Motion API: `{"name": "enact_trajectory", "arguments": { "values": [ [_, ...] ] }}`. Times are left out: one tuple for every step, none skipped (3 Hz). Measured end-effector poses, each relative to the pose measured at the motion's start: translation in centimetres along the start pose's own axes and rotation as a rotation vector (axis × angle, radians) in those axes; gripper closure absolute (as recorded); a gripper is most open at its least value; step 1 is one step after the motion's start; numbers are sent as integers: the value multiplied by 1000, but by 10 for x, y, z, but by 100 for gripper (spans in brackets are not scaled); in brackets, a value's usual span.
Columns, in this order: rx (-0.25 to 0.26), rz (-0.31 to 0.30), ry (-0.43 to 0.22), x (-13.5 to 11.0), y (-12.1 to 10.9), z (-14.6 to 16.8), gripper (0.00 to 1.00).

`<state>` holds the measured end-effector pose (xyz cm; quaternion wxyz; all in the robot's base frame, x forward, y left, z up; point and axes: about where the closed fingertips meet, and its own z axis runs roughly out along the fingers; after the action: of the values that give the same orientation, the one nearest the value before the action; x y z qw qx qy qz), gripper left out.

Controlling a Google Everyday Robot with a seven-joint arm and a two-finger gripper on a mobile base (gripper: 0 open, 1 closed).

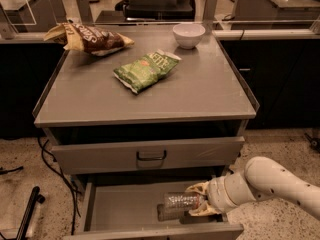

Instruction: Place water bottle into middle drawer

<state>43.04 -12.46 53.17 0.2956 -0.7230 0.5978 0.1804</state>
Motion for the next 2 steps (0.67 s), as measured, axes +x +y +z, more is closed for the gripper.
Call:
{"name": "enact_trajectory", "arguments": {
  "values": [
    [-1, -1, 2, 1, 0, 1, 100],
    [26, -21, 19, 13, -1, 12, 100]
  ]
}}
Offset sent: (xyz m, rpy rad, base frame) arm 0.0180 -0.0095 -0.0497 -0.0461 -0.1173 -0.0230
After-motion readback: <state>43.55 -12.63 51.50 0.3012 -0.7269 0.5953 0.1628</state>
